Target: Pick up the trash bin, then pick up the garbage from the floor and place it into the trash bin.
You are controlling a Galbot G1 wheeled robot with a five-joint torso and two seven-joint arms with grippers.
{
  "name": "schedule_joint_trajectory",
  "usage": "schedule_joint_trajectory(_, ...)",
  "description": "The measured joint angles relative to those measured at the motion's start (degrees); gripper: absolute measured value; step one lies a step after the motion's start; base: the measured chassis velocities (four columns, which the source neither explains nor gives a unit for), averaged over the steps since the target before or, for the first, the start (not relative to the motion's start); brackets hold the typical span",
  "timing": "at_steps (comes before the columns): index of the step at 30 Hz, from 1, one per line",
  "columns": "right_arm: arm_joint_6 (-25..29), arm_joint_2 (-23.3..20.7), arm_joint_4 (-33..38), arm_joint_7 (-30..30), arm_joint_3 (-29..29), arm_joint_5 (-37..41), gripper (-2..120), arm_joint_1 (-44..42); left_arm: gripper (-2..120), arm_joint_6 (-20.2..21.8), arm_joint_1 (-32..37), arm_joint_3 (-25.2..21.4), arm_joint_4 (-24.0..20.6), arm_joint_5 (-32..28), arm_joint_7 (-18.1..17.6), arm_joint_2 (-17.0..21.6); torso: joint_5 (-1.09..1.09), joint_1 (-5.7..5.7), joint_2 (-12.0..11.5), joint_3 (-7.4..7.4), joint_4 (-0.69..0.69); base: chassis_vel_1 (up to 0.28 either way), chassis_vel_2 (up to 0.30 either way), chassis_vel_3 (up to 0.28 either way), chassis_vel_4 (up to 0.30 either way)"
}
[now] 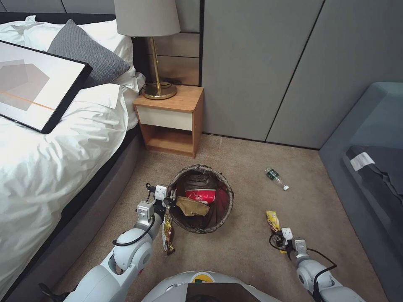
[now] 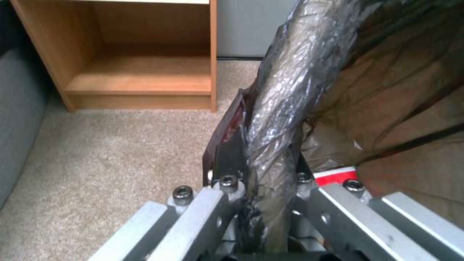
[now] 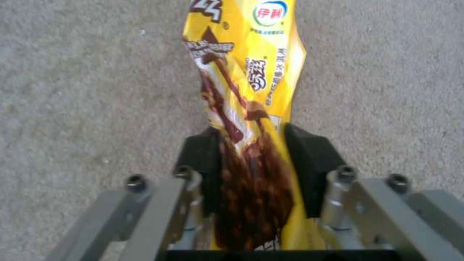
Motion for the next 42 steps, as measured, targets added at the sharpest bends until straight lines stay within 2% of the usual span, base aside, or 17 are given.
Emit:
schedule_joint_trajectory(2,0.0,0.0,0.6,0.0,0.1,0.0,21,-0.2,3,0.0,-0.1,0.0,0.0,0.0,0.0,0.0,0.00,0.00,0.0,0.00,0.00,0.000,0.000,0.000,0.000)
schedule_joint_trajectory(4,0.0,0.0,0.7,0.1,0.1,0.0,18,-0.3,3,0.0,-0.2,0.1,0.0,0.0,0.0,0.0,0.00,0.00,0.0,0.00,0.00,0.000,0.000,0.000,0.000)
schedule_joint_trajectory(6,0.0,0.0,0.8,0.2,0.2,0.0,6,-0.3,3,0.0,-0.4,0.3,0.1,0.0,0.0,-0.1,0.00,0.00,0.0,0.00,0.00,0.000,0.000,0.000,0.000)
schedule_joint_trajectory(9,0.0,0.0,0.9,0.5,0.3,0.0,0,-0.3,3,0.0,-0.5,0.5,0.1,0.0,0.0,-0.1,0.00,0.00,0.0,0.00,0.00,0.000,0.000,0.000,0.000)
schedule_joint_trajectory(27,0.0,0.0,1.5,1.3,0.8,0.0,0,-0.4,3,0.0,-0.5,0.6,0.1,0.0,0.0,-0.1,0.00,0.00,0.0,0.00,0.00,0.000,0.000,0.000,0.000)
schedule_joint_trajectory(31,0.2,-0.1,4.8,2.9,2.8,0.5,0,-1.1,3,0.0,-0.2,0.7,-0.1,-0.1,0.0,0.1,0.02,0.00,0.0,0.00,-0.01,0.000,0.000,0.000,0.000)
schedule_joint_trajectory(34,0.7,-0.8,9.9,5.3,5.5,2.1,0,-1.5,3,0.0,0.0,1.0,-0.2,-0.1,0.1,0.3,0.01,0.00,0.0,0.00,-0.01,0.000,0.000,0.000,0.000)
schedule_joint_trajectory(37,0.8,-0.9,10.9,5.8,6.1,2.2,0,-1.4,3,0.0,0.0,1.1,-0.2,-0.1,0.1,0.3,0.01,0.00,0.0,0.00,0.01,0.000,0.000,0.000,0.000)
schedule_joint_trajectory(38,1.4,-1.5,14.4,7.4,8.1,2.6,0,-1.1,3,0.0,0.0,1.3,-0.3,-0.1,0.1,0.3,0.00,0.00,0.0,0.00,0.00,0.000,0.000,0.000,0.000)
schedule_joint_trajectory(39,1.4,-1.5,14.4,7.4,8.1,2.6,0,-1.1,3,0.0,0.0,1.3,-0.3,-0.1,0.1,0.3,0.00,0.00,0.0,0.00,0.00,0.000,0.000,0.000,0.000)
schedule_joint_trajectory(42,1.7,-2.6,26.0,11.1,12.9,3.8,0,0.5,3,0.1,-0.1,2.2,-0.4,0.0,0.1,0.7,0.00,0.00,0.0,0.00,0.00,0.000,0.000,0.000,0.000)
